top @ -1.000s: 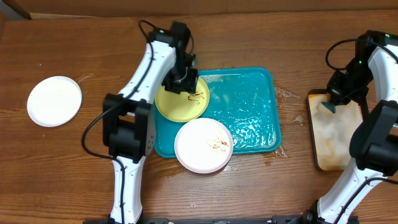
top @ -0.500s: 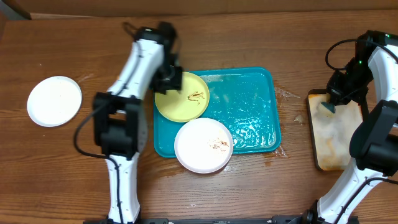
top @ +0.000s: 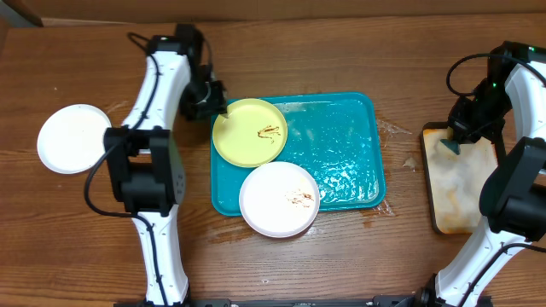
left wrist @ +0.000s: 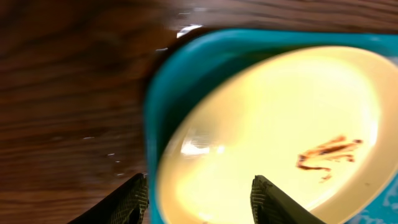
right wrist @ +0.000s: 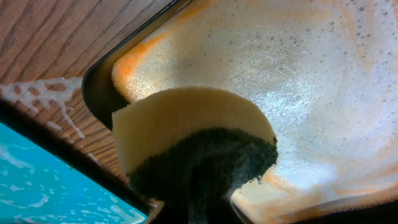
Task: Clean dirty plates on tray and stack at the side
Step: 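Move the left gripper back to the yellow plate on the teal tray, then grasp the yellow plate's left rim with the left gripper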
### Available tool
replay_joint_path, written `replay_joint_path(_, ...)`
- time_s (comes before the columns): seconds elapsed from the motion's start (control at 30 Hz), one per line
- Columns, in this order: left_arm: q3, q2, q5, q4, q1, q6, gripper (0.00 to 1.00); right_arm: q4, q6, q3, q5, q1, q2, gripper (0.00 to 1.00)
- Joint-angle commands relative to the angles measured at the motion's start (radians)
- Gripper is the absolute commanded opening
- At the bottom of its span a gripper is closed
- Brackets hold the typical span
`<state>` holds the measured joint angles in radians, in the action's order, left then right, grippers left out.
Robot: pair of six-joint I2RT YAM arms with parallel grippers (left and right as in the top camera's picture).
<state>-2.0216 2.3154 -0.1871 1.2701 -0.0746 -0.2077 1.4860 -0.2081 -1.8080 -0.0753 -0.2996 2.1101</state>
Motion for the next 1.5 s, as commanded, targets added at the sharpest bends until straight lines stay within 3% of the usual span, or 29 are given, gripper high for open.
replay_joint_path(0.0, 0.016, -0.011, -0.027, -0.024, -0.039, 0.013, 0.54, 0.0, 0.008, 0.002, -0.01, -0.002, -0.04, 0.04)
replay_joint_path(0.3, 0.142, -0.011, -0.043, -0.098, -0.037, -0.002, 0.56, 0.004, 0.016, 0.002, -0.01, -0.002, -0.04, 0.04)
replay_joint_path(0.43, 0.138, -0.024, -0.053, -0.106, -0.041, 0.006, 0.52, 0.004, 0.015, 0.002, -0.01, -0.002, -0.04, 0.04)
replay_joint_path(0.73, 0.134, -0.046, -0.079, -0.095, -0.051, 0.082, 0.57, 0.007, 0.016, 0.002, -0.017, -0.002, -0.04, 0.04)
replay_joint_path(1.07, -0.014, -0.06, -0.077, -0.035, -0.062, 0.154, 0.54, 0.003, 0.016, 0.002, -0.017, -0.002, -0.04, 0.04)
replay_joint_path(1.47, -0.02, -0.06, 0.067, -0.019, -0.034, 0.275, 0.59, 0.004, 0.017, 0.002, -0.017, -0.002, -0.04, 0.04)
